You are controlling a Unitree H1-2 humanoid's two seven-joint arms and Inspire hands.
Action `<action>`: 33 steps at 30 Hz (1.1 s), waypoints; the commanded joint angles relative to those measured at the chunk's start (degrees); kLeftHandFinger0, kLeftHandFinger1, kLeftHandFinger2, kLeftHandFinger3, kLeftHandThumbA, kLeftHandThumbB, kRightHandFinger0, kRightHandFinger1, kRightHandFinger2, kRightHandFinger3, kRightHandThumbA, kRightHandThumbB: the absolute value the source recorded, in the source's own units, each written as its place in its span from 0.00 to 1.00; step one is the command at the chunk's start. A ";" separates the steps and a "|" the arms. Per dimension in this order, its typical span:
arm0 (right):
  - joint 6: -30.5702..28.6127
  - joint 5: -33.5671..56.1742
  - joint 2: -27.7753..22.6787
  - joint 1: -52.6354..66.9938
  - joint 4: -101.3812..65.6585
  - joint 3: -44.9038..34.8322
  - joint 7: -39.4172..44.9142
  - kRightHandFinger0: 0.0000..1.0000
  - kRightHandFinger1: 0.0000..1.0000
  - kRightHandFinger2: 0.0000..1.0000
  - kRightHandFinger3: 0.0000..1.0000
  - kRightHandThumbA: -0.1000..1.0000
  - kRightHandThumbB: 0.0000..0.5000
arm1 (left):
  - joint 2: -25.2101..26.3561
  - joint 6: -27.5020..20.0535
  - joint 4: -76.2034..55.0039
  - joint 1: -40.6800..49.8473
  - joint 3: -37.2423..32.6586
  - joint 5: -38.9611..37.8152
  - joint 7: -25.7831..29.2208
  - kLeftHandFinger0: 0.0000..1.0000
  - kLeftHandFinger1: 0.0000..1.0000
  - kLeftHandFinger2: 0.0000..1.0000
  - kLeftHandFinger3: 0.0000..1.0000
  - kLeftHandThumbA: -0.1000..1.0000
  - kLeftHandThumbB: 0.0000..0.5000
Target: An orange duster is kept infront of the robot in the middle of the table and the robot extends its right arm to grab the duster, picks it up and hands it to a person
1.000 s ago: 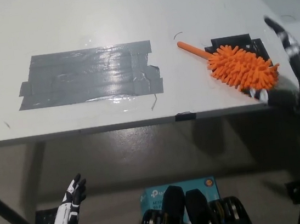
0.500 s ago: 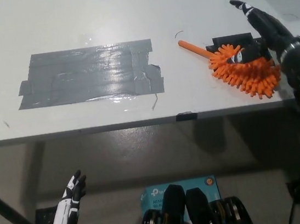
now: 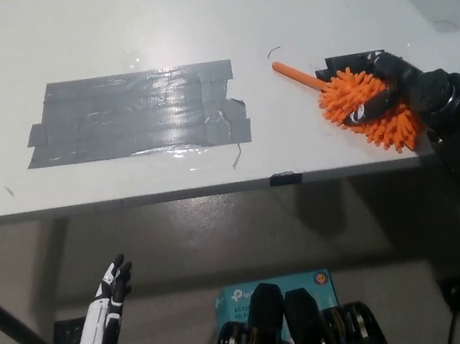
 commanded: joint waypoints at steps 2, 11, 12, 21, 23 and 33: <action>-0.67 4.24 0.14 -3.37 0.04 -1.87 3.46 1.00 1.00 1.00 1.00 1.00 0.88 | 0.99 -1.37 -1.37 -1.52 0.22 0.46 0.61 1.00 1.00 1.00 1.00 0.99 0.26; 1.97 5.54 0.12 -4.58 -2.56 -2.73 5.96 1.00 1.00 1.00 1.00 1.00 0.96 | 1.24 -0.80 -1.49 -2.07 0.21 1.10 0.75 1.00 1.00 1.00 1.00 0.95 0.22; 2.62 4.87 0.03 -5.01 -2.54 -1.75 6.73 1.00 1.00 1.00 1.00 1.00 0.96 | 1.28 -0.65 -1.55 -2.16 0.21 1.22 0.75 1.00 1.00 1.00 1.00 0.95 0.22; -3.98 5.57 -2.08 -6.86 1.70 3.28 17.92 1.00 1.00 1.00 1.00 1.00 0.73 | 1.43 -0.52 -1.88 -2.92 0.29 1.02 0.47 1.00 1.00 1.00 1.00 0.94 0.22; -3.56 5.95 -2.06 -7.52 2.75 3.44 19.35 1.00 1.00 1.00 1.00 1.00 0.76 | 1.62 -0.69 -1.63 -3.28 0.25 1.35 0.55 1.00 1.00 1.00 1.00 0.94 0.22; -7.46 0.06 -2.20 -10.35 10.42 13.28 22.86 1.00 1.00 1.00 1.00 1.00 0.63 | 1.73 -0.25 -1.74 -3.79 0.54 0.43 0.27 1.00 1.00 1.00 1.00 0.94 0.20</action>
